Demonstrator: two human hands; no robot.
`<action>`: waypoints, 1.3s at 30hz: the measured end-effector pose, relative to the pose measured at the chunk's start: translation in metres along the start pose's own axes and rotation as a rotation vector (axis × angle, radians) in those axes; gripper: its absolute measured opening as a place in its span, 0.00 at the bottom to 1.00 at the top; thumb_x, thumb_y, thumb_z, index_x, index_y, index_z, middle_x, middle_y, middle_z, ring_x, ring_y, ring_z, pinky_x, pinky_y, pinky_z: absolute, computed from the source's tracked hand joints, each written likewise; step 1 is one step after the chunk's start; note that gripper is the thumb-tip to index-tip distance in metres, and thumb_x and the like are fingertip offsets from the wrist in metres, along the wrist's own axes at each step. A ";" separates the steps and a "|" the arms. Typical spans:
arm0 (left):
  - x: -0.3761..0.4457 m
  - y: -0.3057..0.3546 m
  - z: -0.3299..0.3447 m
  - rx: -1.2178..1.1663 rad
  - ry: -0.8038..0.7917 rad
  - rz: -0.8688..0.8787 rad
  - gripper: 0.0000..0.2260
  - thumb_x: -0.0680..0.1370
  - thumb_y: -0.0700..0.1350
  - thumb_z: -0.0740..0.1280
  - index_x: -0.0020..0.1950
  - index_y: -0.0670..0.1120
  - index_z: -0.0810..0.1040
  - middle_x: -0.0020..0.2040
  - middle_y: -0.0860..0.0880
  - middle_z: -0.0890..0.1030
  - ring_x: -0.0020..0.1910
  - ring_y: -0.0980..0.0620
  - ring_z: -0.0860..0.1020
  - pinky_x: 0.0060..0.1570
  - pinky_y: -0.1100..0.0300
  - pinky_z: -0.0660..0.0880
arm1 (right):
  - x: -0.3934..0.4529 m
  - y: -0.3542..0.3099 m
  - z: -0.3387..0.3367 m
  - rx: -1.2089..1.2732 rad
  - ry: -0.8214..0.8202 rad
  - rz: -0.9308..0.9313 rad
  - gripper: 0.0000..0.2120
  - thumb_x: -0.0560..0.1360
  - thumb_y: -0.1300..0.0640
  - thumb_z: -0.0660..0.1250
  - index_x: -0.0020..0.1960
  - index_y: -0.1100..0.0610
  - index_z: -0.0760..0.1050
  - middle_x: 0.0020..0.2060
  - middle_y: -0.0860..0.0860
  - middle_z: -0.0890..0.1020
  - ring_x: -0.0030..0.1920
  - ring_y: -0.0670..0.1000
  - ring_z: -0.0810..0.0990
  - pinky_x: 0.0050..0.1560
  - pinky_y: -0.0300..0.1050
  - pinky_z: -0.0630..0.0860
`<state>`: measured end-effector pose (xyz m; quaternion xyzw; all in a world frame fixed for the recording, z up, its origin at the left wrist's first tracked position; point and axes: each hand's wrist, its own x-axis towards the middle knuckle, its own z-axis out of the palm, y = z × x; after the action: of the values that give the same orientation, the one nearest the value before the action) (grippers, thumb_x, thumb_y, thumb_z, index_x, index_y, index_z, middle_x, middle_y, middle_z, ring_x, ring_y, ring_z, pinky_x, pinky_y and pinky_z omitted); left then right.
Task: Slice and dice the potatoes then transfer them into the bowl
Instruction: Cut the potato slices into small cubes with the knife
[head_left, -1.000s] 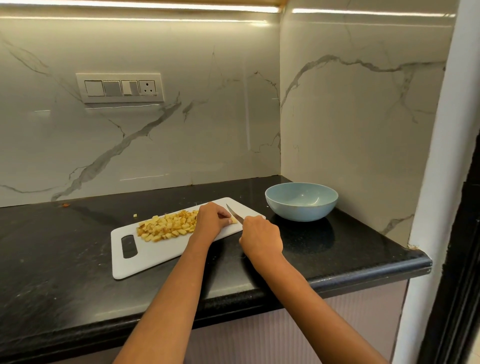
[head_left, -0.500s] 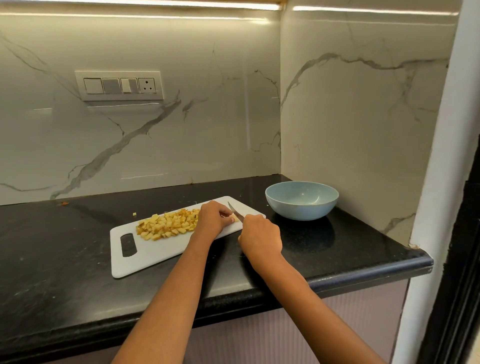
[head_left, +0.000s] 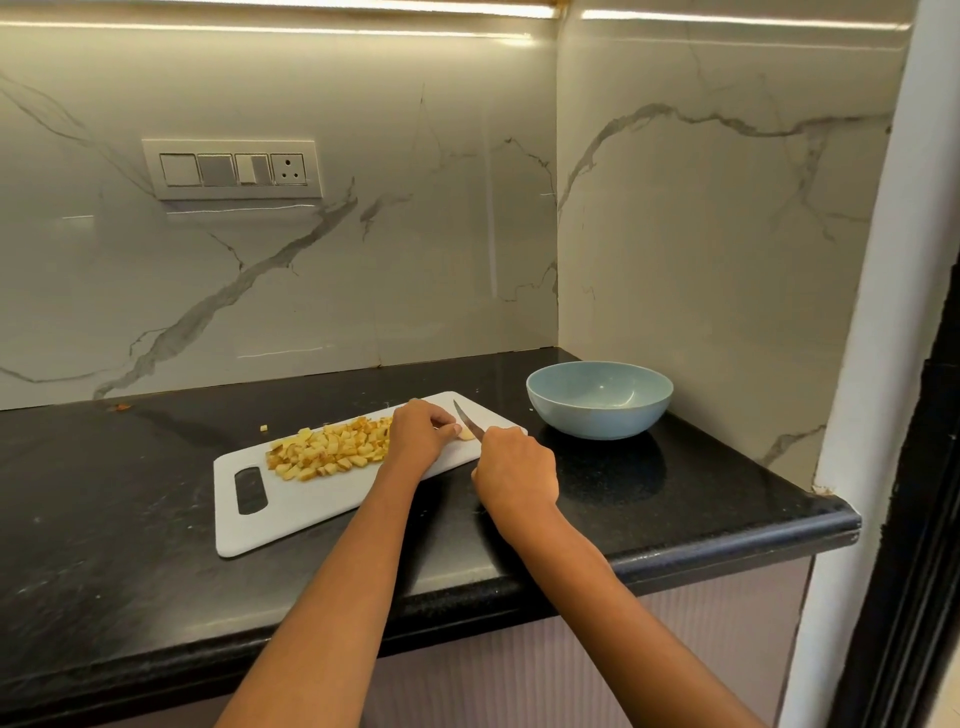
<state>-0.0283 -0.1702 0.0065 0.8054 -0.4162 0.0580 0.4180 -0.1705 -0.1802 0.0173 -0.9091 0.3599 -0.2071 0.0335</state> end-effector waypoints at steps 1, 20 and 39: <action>0.001 -0.001 -0.002 -0.006 0.016 -0.009 0.08 0.73 0.38 0.70 0.51 0.38 0.82 0.50 0.41 0.83 0.51 0.47 0.79 0.55 0.57 0.74 | 0.000 0.000 0.000 -0.001 0.000 -0.003 0.13 0.80 0.59 0.59 0.63 0.60 0.71 0.54 0.56 0.78 0.51 0.54 0.80 0.48 0.45 0.76; 0.000 0.003 -0.002 0.042 -0.060 -0.002 0.08 0.73 0.37 0.70 0.51 0.38 0.82 0.49 0.41 0.83 0.50 0.47 0.79 0.51 0.59 0.72 | 0.004 0.001 0.000 -0.066 -0.006 -0.110 0.13 0.80 0.61 0.59 0.63 0.61 0.71 0.55 0.57 0.78 0.52 0.54 0.80 0.47 0.44 0.74; 0.000 0.004 0.003 0.100 -0.024 -0.035 0.06 0.73 0.39 0.70 0.47 0.40 0.84 0.47 0.43 0.84 0.47 0.48 0.79 0.45 0.63 0.71 | 0.006 0.008 -0.001 -0.125 -0.085 -0.150 0.12 0.80 0.66 0.54 0.60 0.63 0.72 0.53 0.58 0.78 0.51 0.56 0.80 0.43 0.44 0.72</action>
<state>-0.0317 -0.1735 0.0073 0.8331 -0.4038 0.0617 0.3731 -0.1721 -0.1897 0.0190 -0.9418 0.3013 -0.1473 -0.0234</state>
